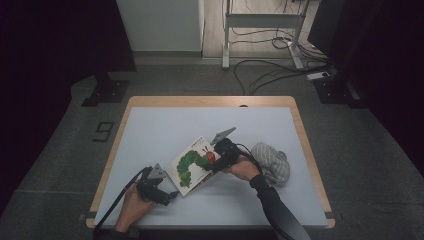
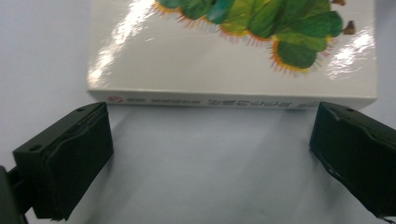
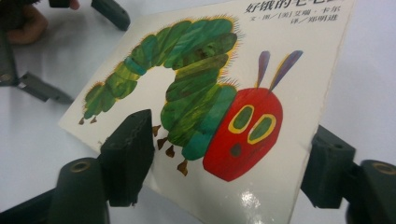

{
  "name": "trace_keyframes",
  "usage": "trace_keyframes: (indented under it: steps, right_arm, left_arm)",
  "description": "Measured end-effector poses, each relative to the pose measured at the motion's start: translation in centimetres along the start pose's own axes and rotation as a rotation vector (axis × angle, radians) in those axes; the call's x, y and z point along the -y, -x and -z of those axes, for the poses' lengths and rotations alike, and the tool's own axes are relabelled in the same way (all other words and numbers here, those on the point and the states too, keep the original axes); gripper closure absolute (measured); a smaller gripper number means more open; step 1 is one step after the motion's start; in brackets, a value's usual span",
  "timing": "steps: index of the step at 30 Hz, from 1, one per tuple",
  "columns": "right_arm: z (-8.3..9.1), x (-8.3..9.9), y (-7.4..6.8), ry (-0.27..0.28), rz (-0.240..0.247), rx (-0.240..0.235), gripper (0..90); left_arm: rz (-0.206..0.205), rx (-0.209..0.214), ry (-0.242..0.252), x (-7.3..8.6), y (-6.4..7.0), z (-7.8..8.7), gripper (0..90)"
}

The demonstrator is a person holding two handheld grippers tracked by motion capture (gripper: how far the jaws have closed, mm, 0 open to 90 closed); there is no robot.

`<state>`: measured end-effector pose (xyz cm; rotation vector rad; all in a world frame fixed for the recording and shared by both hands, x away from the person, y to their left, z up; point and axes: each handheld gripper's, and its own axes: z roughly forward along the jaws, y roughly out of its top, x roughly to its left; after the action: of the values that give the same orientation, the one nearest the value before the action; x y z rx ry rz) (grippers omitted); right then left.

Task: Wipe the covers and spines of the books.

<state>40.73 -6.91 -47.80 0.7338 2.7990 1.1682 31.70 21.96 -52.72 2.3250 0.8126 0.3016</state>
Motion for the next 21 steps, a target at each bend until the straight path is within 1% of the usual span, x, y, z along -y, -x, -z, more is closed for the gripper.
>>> trace_keyframes:
  steps: [3,7,11,14,17,21]
  right_arm:
    - [0.1,0.1,0.0,0.0,0.003,-0.003,30.1]
    - [0.3,0.2,0.0,-0.007,0.011,0.002,34.7]
    - [0.6,0.5,0.1,0.005,0.012,-0.006,38.6]
    - [0.8,0.7,0.0,0.005,0.016,-0.003,40.3]
    - [0.8,1.0,-0.1,0.002,0.022,0.004,41.8]
    - [1.1,1.4,-0.3,0.006,0.02,0.003,43.2]
  left_arm:
    - [0.004,-0.016,-0.009,0.0,-0.2,0.2,0.0]
    - [0.025,0.001,0.002,-0.1,-0.4,0.4,0.0]
    - [0.046,0.019,0.019,-0.2,-0.6,0.6,0.0]
    - [0.056,0.03,0.035,-0.3,-0.7,0.8,0.0]
    - [0.06,0.035,0.041,-0.4,-0.8,0.9,0.0]
    - [0.057,0.035,0.033,-0.7,-0.8,0.9,0.0]
